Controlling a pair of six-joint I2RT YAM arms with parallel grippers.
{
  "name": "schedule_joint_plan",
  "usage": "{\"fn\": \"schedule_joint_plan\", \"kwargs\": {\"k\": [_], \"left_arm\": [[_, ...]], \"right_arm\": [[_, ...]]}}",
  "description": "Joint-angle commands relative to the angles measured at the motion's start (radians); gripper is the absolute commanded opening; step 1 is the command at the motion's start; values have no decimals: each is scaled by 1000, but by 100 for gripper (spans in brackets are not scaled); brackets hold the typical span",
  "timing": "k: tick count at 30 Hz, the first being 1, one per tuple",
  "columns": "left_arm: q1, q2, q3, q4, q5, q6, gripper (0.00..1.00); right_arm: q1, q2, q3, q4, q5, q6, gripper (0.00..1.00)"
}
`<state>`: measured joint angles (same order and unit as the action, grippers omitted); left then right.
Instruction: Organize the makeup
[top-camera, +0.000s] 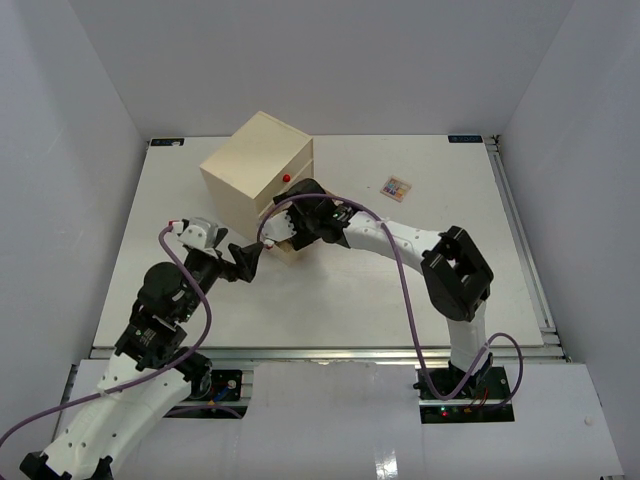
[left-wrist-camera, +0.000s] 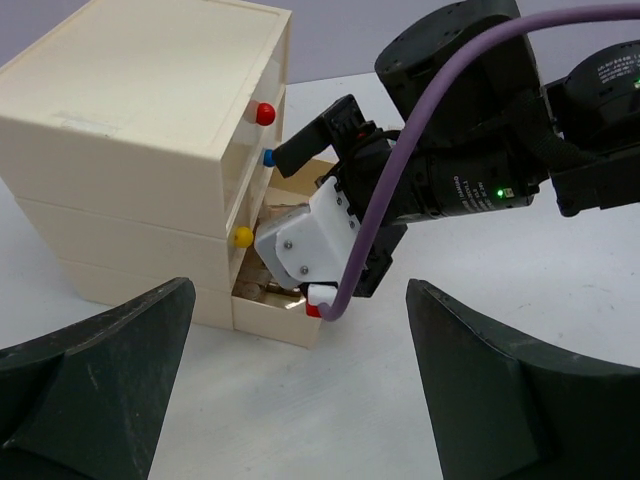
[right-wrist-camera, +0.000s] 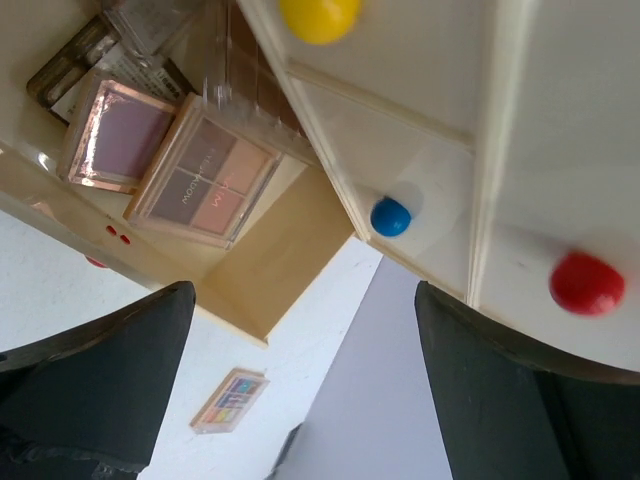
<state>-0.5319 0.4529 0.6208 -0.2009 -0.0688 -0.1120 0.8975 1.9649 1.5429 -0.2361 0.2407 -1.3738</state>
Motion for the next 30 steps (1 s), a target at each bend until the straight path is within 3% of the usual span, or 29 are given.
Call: {"fn": "schedule_joint_plan", "kwargs": {"k": [1,3,6,9,14,17,22,25,30], "left_arm": [[7,-4,-3,16,46,4,98],[7,-6,-1,15,65,2,98],[7,-3,-9,43,159,6,98],[7,53,-10,98,347,-37,98],[-9,324,88,147,520,-194,98],[-108,441,185,150,455,-205,98],[-329,740,473,66,248,-163,98],[-333,977,636,39,222,-150,98],[-321,1350,923,-15,204,-84,98]], "right_arm": [[-55,-127,71,4,-36,275,94],[-128,-160,105,-35,-131,473,91],[-312,-197,122,-81,-393,764,90],[-434,-284,-4,-31,-517,959,90],[-637,-451,-262,141,-585,1290,90],[-694,-472,-303,139,-516,1417,90],[-734,-471,-322,89,-407,1483,90],[-815,-528,-420,151,-428,1555,90],[-975,-581,-475,162,-621,1656,90]]}}
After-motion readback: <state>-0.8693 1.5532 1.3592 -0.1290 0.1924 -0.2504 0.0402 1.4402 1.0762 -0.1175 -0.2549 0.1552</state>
